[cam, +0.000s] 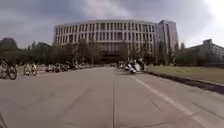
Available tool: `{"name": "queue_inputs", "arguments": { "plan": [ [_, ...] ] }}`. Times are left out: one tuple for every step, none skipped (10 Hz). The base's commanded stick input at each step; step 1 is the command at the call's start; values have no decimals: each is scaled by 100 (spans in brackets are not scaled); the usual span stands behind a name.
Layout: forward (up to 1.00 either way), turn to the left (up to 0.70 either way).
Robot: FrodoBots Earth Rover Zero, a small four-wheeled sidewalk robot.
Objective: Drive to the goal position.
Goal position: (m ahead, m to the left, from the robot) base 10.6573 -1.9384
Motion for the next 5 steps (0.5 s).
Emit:
{"name": "queue_inputs", "arguments": {
  "plan": [
    [100, 0],
    [100, 0],
    [100, 0],
    [100, 0],
    [100, 0]
  ]
}}
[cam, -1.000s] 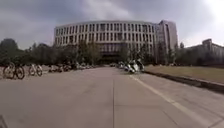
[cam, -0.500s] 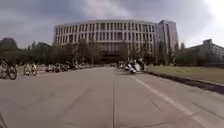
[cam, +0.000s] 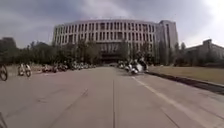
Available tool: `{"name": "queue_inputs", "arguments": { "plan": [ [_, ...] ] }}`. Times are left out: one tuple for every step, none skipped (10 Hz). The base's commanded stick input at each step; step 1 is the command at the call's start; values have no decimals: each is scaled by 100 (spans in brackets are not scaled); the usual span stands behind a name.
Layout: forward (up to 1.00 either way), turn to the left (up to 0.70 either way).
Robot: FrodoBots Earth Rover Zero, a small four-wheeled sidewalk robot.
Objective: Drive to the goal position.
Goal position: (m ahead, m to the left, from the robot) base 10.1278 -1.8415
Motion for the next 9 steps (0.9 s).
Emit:
{"name": "queue_inputs", "arguments": {
  "plan": [
    [100, 0],
    [100, 0],
    [100, 0],
    [100, 0],
    [100, 0],
    [100, 0],
    [100, 0],
    [100, 0],
    [100, 0]
  ]
}}
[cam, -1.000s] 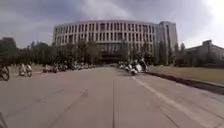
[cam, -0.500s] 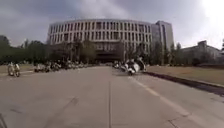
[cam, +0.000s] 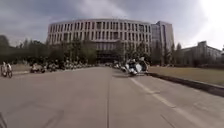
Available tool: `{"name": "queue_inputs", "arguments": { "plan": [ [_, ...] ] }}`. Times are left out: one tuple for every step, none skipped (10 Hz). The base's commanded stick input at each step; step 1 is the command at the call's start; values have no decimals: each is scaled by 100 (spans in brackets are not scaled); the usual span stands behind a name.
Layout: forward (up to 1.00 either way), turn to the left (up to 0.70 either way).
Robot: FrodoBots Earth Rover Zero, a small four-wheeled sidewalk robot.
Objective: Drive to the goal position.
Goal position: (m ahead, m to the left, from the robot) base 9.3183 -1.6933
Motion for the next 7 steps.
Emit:
{"name": "queue_inputs", "arguments": {
  "plan": [
    [100, 0],
    [100, 0],
    [100, 0],
    [100, 0],
    [100, 0],
    [100, 0],
    [100, 0]
  ]
}}
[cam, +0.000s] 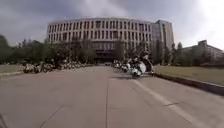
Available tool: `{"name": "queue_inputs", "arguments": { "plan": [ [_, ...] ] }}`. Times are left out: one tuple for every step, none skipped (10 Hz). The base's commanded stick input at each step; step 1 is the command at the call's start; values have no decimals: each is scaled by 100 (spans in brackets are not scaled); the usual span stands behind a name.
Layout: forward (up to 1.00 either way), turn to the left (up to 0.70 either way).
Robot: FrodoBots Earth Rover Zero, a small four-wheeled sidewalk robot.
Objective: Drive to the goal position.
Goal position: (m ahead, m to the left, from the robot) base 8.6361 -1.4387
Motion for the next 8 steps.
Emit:
{"name": "queue_inputs", "arguments": {
  "plan": [
    [100, 0],
    [100, 0],
    [100, 0],
    [100, 0],
    [100, 0],
    [100, 0],
    [100, 0],
    [100, 0]
  ]
}}
